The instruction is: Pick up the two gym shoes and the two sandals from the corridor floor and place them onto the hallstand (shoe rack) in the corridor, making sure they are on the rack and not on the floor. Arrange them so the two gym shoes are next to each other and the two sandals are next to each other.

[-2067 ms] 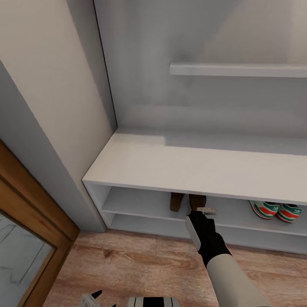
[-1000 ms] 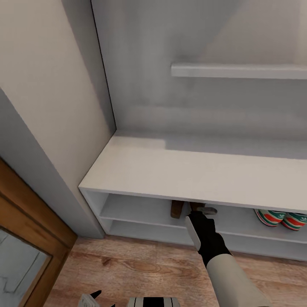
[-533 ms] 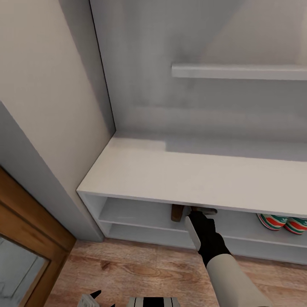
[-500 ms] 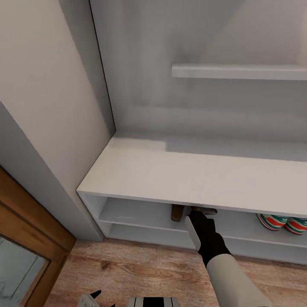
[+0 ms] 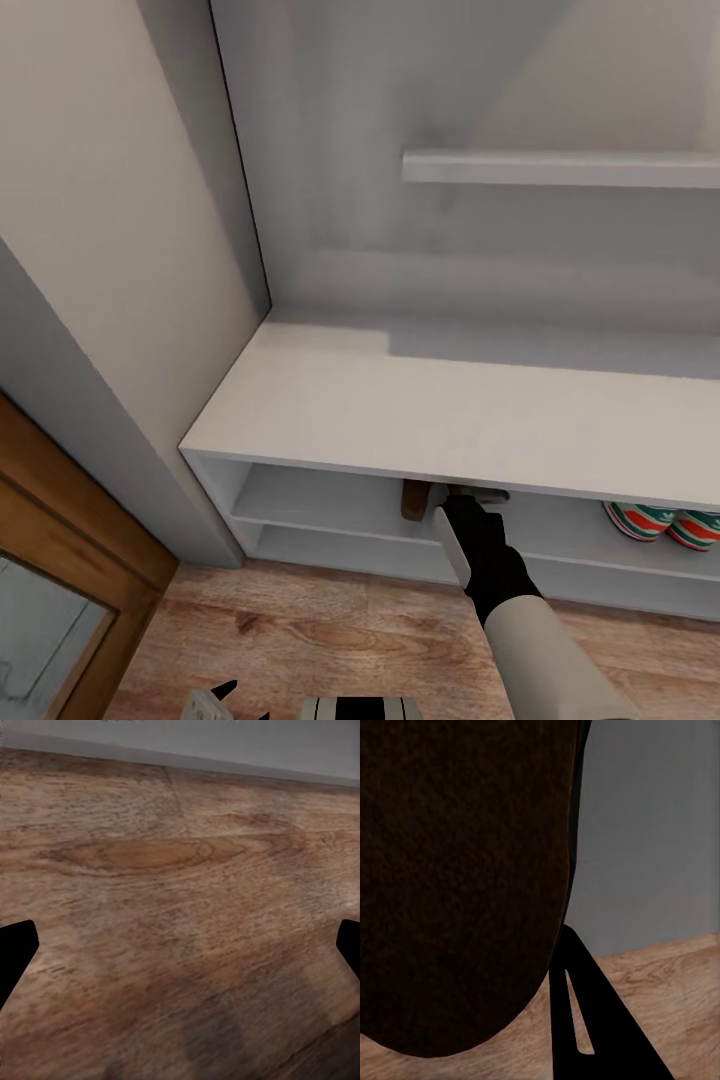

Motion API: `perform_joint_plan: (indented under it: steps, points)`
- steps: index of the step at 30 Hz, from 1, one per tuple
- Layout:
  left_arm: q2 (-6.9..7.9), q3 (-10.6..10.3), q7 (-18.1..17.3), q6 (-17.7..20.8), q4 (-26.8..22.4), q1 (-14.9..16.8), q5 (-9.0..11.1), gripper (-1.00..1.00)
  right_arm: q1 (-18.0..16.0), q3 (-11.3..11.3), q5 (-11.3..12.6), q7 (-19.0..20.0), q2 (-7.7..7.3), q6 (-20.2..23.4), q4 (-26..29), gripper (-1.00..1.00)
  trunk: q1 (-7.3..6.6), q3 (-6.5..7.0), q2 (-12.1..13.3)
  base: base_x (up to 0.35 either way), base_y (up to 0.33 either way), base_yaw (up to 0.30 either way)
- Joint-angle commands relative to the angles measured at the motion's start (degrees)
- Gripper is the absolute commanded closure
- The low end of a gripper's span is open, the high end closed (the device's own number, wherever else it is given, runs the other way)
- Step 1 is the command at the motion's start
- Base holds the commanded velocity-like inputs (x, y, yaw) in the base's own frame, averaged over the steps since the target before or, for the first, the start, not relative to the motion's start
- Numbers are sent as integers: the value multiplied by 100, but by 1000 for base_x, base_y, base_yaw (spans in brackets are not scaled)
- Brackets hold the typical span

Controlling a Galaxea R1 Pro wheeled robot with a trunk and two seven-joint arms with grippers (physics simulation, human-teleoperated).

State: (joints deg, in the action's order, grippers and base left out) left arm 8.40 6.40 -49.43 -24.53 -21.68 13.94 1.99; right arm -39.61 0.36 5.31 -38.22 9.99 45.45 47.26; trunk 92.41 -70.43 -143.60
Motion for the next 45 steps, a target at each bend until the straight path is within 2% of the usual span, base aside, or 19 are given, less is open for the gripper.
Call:
perform_joint_plan:
  steps: [1, 3, 4, 45]
  points:
    - [1, 19, -40, -2, 6, 3, 20, -100, -3, 5, 58, -54, 1, 8, 6, 100, -1, -5, -2, 5, 0, 0]
    - [0, 19, -40, -2, 6, 3, 20, -100, -3, 3, 58, -54, 1, 8, 8, 100, -1, -5, -2, 3, 0, 0]
    - [-2, 19, -40, -1, 6, 3, 21, -100, -3, 1, 58, -54, 1, 8, 9, -100, -1, -5, -2, 2, 0, 0]
    - [6, 36, -40, -9, 6, 3, 39, -100, -3, -1, 58, -54, 1, 8, 3, -100, -1, -5, -2, -8, 0, 0]
